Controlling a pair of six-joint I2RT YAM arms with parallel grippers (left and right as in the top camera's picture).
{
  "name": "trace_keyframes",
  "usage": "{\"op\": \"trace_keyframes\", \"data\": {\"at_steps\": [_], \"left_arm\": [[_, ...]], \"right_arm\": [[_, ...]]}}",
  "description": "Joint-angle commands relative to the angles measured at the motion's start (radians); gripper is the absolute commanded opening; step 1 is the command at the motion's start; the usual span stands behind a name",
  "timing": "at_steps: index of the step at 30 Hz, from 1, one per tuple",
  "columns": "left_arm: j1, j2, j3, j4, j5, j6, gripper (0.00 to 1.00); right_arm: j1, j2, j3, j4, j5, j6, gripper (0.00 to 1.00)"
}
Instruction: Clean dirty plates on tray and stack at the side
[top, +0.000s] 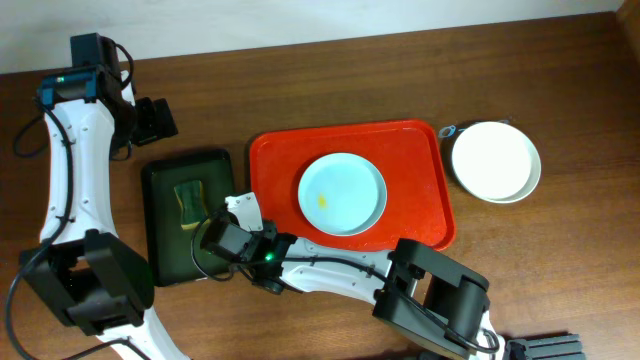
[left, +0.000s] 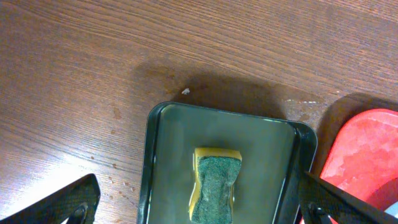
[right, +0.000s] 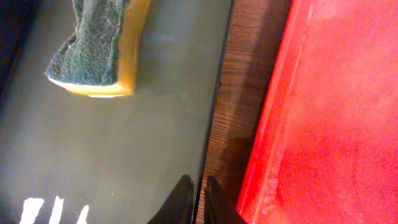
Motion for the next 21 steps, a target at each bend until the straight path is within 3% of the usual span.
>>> {"op": "trace_keyframes", "data": {"at_steps": [1,3,6,8,11,13,17,19,20,21], "left_arm": [[-0.001,-0.004,0.020,-0.001,-0.004,0.003,0.99],[-0.001,-0.004,0.020,-0.001,-0.004,0.002,0.99],[-0.001,-0.004,0.020,-0.001,-0.004,0.002,0.99],[-0.001,-0.004,0.020,-0.001,-0.004,0.002,0.99],[-0.001,-0.004,0.020,0.000,-0.003,0.002,0.99],[-0.002,-0.004,0.020,0.015,0.120,0.002,0.99],[-0.011,-0.004,0.011,-0.050,0.277,0.003,0.99],[-0.042,-0.004,0.011,-0.087,0.277,0.018,0.99],[-0.060,-0.004,0.011,-0.099,0.264,0.022,0.95],[-0.095,-0.004,0.009,-0.112,0.228,0.021,0.84]], "right_arm": [[-0.014,-0.068,0.019,-0.008,0.023,-0.016,0.44],[-0.045,-0.158,0.019,-0.054,0.019,-0.037,0.51],[-0.154,-0.298,0.019,-0.195,-0.112,-0.087,0.53],[-0.310,-0.407,0.019,-0.346,-0.273,-0.147,0.57],[-0.591,-0.551,0.019,-0.568,-0.307,-0.301,0.64],[-0.799,-0.603,0.019,-0.661,-0.307,-0.377,0.75],[-1.108,-0.600,0.019,-0.775,-0.308,-0.378,0.95],[-1.225,-0.585,0.019,-0.832,-0.308,-0.378,0.99],[-1.259,-0.581,0.019,-0.849,-0.312,-0.378,0.99],[-1.298,-0.578,0.019,-0.860,-0.315,-0.378,0.99]]}}
